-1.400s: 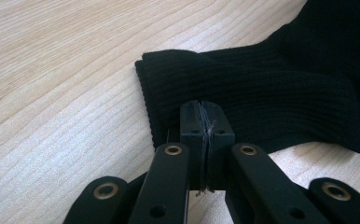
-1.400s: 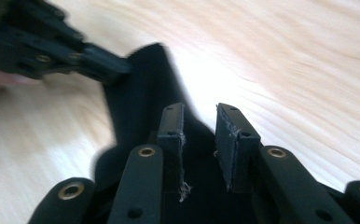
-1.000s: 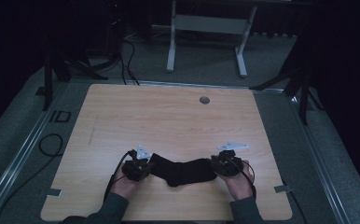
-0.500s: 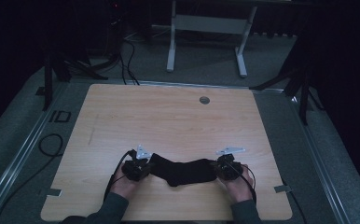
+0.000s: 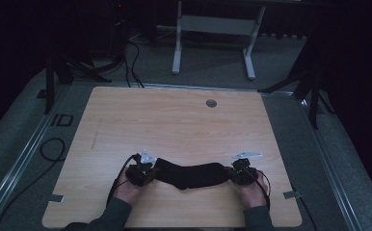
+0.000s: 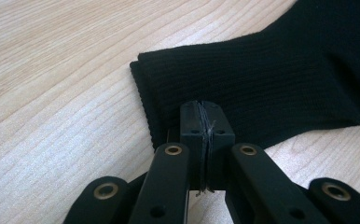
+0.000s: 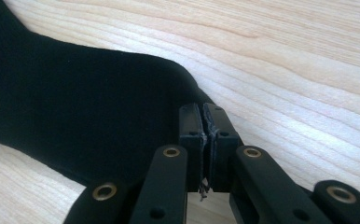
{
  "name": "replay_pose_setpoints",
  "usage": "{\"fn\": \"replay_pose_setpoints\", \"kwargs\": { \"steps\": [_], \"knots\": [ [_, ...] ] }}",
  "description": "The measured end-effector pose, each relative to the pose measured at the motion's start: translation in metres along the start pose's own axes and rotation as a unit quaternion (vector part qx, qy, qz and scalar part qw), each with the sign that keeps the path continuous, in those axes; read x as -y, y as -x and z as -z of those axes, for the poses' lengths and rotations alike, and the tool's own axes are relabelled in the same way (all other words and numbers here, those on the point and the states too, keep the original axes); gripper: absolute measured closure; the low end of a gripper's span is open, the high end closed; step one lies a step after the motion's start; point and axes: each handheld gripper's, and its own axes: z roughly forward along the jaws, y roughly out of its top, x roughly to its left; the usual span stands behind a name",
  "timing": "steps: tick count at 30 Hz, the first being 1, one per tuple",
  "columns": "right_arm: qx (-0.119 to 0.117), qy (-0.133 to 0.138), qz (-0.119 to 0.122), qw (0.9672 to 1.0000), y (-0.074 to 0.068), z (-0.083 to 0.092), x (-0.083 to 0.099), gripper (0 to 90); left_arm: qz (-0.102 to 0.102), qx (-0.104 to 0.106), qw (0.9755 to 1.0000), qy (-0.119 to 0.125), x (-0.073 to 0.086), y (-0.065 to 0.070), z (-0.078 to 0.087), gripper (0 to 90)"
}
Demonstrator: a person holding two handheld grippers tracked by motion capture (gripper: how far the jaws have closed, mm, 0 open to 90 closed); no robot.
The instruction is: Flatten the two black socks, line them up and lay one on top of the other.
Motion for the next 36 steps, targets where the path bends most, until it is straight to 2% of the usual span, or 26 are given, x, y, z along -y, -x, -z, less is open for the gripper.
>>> {"fn": "replay_pose_setpoints", "kwargs": {
  "steps": [8, 20, 21, 24, 29, 31, 32, 36],
  "knots": [
    [0.010, 0.006, 0.000, 0.9999, 0.003, -0.001, -0.001, 86.7, -0.005, 0.001, 1.0000, -0.004, -0.002, -0.001, 0.000, 88.7],
    [0.014, 0.019, 0.001, 0.9997, 0.007, -0.011, -0.008, 85.5, -0.010, -0.013, 0.9999, 0.005, -0.004, 0.003, -0.003, 85.2],
    [0.013, 0.019, 0.001, 0.9997, 0.007, -0.011, -0.009, 84.1, -0.011, -0.016, 0.9998, 0.007, -0.004, 0.003, -0.003, 84.5],
    [0.004, 0.025, 0.003, 0.9997, 0.007, -0.010, -0.009, 72.3, -0.008, -0.026, 0.9996, 0.010, -0.004, 0.001, -0.003, 82.7],
    [-0.028, 0.054, -0.009, 0.9981, 0.008, -0.001, -0.013, 55.6, 0.004, -0.037, 0.9992, 0.016, -0.003, -0.003, -0.003, 78.9],
    [-0.053, 0.074, -0.019, 0.9957, 0.009, 0.005, -0.014, 52.4, 0.007, -0.040, 0.9990, 0.020, -0.003, -0.004, -0.003, 77.6],
    [-0.059, 0.085, -0.025, 0.9944, 0.011, 0.008, -0.014, 51.6, 0.007, -0.041, 0.9989, 0.022, -0.003, -0.004, -0.002, 75.5],
    [-0.055, 0.098, -0.023, 0.9934, 0.012, 0.017, -0.015, 50.6, 0.010, -0.047, 0.9981, 0.037, -0.003, -0.006, -0.001, 67.3]
  ]
}}
